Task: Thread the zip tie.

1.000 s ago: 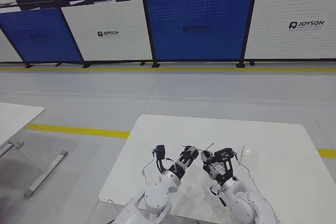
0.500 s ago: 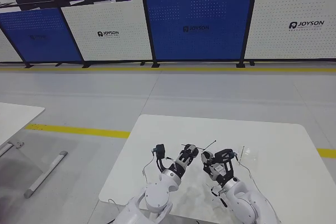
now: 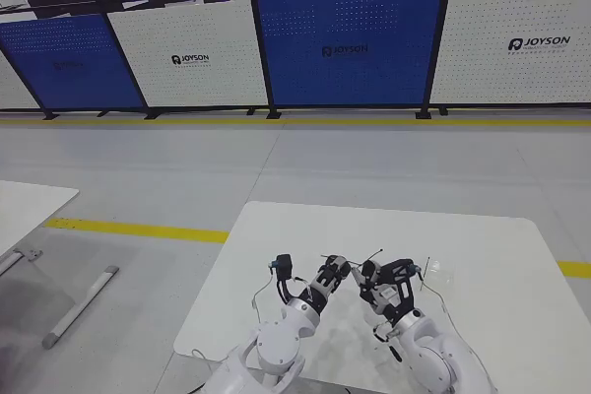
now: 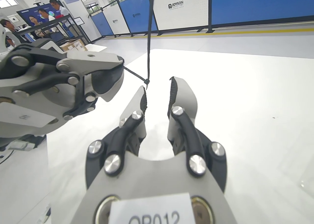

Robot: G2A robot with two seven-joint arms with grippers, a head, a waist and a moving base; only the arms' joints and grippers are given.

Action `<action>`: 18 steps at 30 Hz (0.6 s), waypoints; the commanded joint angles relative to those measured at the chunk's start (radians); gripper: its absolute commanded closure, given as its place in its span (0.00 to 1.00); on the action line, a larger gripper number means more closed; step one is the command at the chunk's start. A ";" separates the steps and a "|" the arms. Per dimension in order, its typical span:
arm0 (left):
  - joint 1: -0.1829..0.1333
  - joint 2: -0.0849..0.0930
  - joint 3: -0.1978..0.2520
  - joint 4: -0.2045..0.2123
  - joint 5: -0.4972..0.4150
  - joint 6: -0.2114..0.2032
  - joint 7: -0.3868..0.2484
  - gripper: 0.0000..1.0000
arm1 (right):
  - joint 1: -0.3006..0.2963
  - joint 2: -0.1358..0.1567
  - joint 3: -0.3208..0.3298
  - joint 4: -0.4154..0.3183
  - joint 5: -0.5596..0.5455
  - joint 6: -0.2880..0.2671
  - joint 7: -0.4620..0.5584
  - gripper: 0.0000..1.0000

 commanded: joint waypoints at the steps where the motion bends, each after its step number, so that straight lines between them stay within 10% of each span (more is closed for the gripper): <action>1: 0.000 0.000 -0.001 0.001 0.002 0.001 -0.001 1.00 | -0.001 0.000 -0.002 -0.005 -0.002 0.006 0.000 0.76; 18: 0.006 0.001 -0.003 -0.002 0.018 0.008 -0.012 1.00 | 0.003 0.004 -0.013 -0.016 -0.008 0.023 0.005 0.87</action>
